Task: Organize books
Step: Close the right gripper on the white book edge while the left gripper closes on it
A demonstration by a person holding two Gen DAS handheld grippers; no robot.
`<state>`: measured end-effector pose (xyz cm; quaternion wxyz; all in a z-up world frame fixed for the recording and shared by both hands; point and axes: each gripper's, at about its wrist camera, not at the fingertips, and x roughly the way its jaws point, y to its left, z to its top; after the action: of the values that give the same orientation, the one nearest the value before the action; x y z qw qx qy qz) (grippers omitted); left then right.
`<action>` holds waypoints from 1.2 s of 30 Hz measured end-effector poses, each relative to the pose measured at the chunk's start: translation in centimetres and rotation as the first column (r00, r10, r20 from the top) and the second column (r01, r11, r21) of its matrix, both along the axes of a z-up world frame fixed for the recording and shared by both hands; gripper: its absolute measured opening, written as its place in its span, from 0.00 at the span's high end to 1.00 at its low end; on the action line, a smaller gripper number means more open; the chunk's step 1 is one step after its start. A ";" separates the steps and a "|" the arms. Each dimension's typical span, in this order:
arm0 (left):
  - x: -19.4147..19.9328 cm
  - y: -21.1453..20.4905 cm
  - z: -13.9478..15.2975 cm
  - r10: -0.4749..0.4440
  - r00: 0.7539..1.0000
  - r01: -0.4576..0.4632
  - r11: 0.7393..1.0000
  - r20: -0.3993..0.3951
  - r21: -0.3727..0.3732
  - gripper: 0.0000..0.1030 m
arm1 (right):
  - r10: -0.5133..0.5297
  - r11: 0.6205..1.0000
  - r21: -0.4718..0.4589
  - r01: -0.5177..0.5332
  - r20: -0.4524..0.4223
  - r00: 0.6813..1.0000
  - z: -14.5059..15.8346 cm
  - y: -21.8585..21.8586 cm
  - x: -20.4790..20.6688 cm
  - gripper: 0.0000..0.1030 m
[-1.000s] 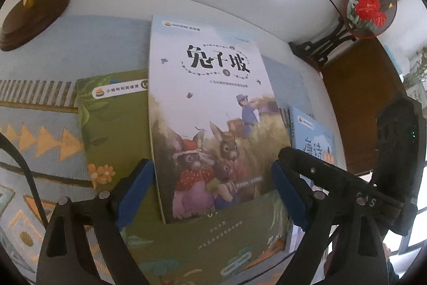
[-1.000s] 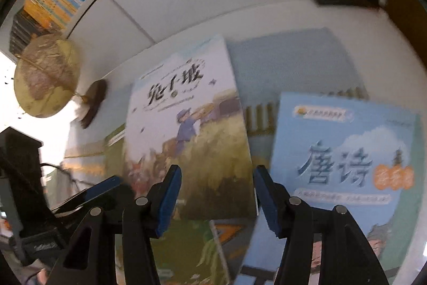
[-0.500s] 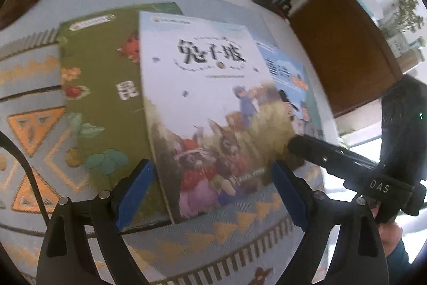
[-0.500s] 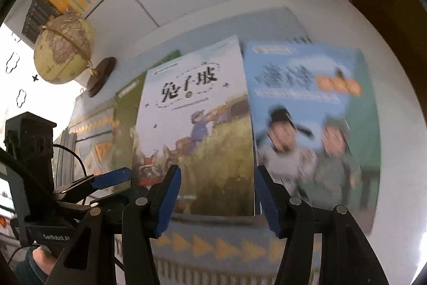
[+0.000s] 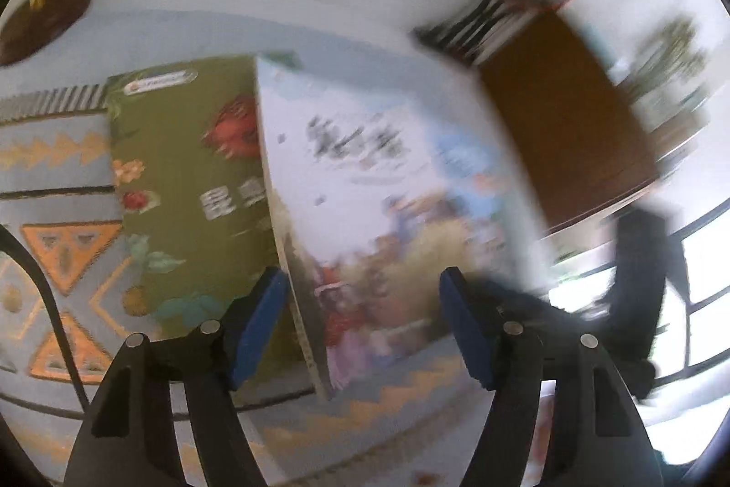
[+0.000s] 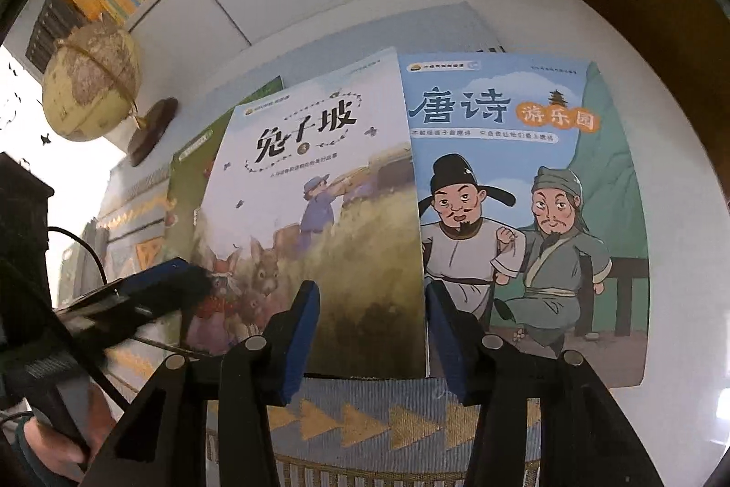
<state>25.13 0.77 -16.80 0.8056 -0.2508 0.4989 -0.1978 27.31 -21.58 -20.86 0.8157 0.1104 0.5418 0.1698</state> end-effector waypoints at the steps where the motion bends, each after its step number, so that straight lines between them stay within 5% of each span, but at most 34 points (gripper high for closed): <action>1: 0.2 0.3 0.3 -0.002 1.000 0.002 0.998 0.004 -0.060 0.35 | -0.009 1.000 0.030 0.009 -0.003 1.000 -0.1 -0.3 0.0 0.53; 3: 0.7 1.2 0.3 -0.005 1.000 0.002 0.977 -0.013 -0.212 0.35 | -0.035 0.994 0.102 0.036 -0.015 0.999 -0.3 -1.2 0.1 0.53; 6: 1.5 2.5 -1.0 0.039 0.997 -0.058 0.941 -0.063 -0.334 0.35 | -0.069 0.977 0.198 0.075 -0.038 0.997 -0.8 -2.5 0.2 0.53; 7: 1.7 2.6 -1.3 0.057 0.996 -0.078 0.942 -0.074 -0.327 0.35 | -0.078 0.971 0.222 0.086 -0.045 0.996 -0.9 -2.8 0.3 0.53; 10: 2.6 1.8 -2.3 0.074 0.993 -0.087 0.987 -0.097 -0.136 0.35 | -0.102 0.954 0.275 0.115 -0.059 0.993 -1.1 -3.5 0.1 0.53; 13: 2.7 1.7 -3.2 0.078 0.990 -0.096 0.984 -0.122 -0.148 0.35 | -0.115 0.956 0.267 0.123 -0.048 0.992 -1.0 -3.7 -0.1 0.53; 16: 2.6 2.9 -4.6 0.107 0.979 -0.157 0.940 -0.173 -0.303 0.35 | -0.137 0.955 0.259 0.141 -0.036 0.990 -0.7 -4.1 0.0 0.47; 20: 2.1 4.0 -8.1 0.079 0.943 -0.259 0.785 -0.323 -0.563 0.35 | -0.153 0.941 0.297 0.162 -0.052 0.987 -0.9 -5.2 0.3 0.45; 21: 1.9 3.6 -8.5 0.077 0.937 -0.272 0.775 -0.341 -0.570 0.35 | -0.148 0.933 0.322 0.161 -0.064 0.987 -1.0 -5.3 0.4 0.45; 24: 1.8 1.7 -7.3 0.075 0.954 -0.200 0.880 -0.289 -0.431 0.36 | -0.130 0.925 0.350 0.149 -0.077 0.989 -1.2 -4.5 0.4 0.45; 27: 1.9 1.1 -6.3 0.105 0.959 -0.196 0.917 -0.264 -0.347 0.69 | -0.114 0.944 0.305 0.128 -0.065 0.991 -0.8 -3.7 0.5 0.45; 28: 2.1 1.2 -6.1 0.112 0.957 -0.208 0.908 -0.268 -0.363 0.81 | -0.107 0.943 0.308 0.126 -0.076 0.991 -0.8 -3.8 0.5 0.45; 30: 2.9 1.4 -5.7 0.103 0.956 -0.218 0.876 -0.275 -0.431 0.87 | -0.104 0.930 0.340 0.140 -0.121 0.987 -1.0 -4.1 0.8 0.45; 34: 3.9 1.0 -5.6 0.035 0.948 -0.218 0.795 -0.315 -0.567 0.87 | -0.130 0.858 0.466 0.215 -0.208 0.969 -2.1 -5.8 1.2 0.43; 36: 4.0 0.8 -5.6 0.010 0.947 -0.208 0.783 -0.321 -0.587 0.87 | -0.140 0.792 0.555 0.254 -0.241 0.960 -2.7 -6.7 1.6 0.43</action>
<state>29.15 1.56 -22.38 0.6051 -0.5543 0.5085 -0.2610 28.89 -28.31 -23.59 0.7015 0.4257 0.5235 0.2296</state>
